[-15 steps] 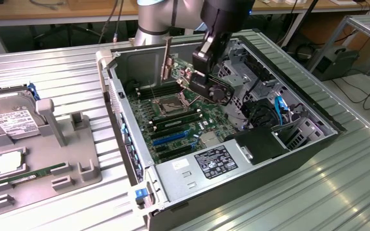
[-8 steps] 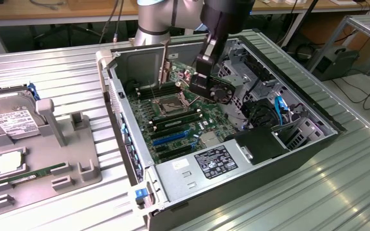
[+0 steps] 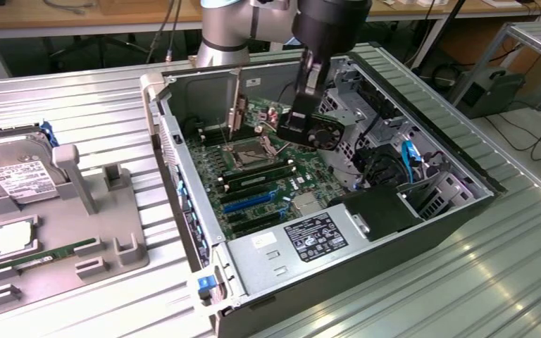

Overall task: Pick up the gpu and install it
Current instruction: 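Insert the gpu into the slot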

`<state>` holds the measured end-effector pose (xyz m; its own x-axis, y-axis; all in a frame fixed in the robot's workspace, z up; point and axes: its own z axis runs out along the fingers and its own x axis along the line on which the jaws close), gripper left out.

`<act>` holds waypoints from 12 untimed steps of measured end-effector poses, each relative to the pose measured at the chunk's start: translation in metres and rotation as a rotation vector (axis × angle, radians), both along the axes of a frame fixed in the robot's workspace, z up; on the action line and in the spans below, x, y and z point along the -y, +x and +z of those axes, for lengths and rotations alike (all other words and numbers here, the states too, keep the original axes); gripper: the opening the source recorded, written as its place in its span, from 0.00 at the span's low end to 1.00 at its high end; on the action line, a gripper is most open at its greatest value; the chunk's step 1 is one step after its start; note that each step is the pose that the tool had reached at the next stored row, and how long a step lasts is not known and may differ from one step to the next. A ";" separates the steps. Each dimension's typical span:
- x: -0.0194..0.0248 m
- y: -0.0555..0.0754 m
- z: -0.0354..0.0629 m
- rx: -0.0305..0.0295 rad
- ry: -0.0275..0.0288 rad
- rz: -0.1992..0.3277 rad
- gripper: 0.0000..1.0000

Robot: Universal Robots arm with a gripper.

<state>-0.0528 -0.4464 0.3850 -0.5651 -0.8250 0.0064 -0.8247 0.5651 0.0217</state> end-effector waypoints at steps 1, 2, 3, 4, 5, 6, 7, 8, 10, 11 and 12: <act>0.0000 0.000 -0.0007 0.0000 0.0001 0.021 0.26; 0.0000 0.000 -0.0013 0.0000 0.0001 0.037 0.26; 0.0000 0.000 -0.0021 0.0000 0.0000 0.062 0.26; 0.0000 0.000 -0.0029 0.0000 0.0000 0.088 0.26; 0.0000 0.000 -0.0037 0.0000 0.0001 0.113 0.26; 0.0000 0.000 -0.0046 0.0000 0.0000 0.142 0.26; 0.0000 0.000 -0.0058 0.0000 0.0000 0.181 0.26; 0.0000 0.000 -0.0069 0.0000 0.0001 0.212 0.26; 0.0000 0.000 -0.0081 0.0000 0.0002 0.249 0.26; 0.0000 0.000 -0.0088 0.0000 0.0001 0.267 0.26; 0.0000 0.000 -0.0094 0.0000 0.0000 0.286 0.26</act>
<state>-0.0528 -0.4464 0.3757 -0.3094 -0.9509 0.0064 -0.9507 0.3094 0.0217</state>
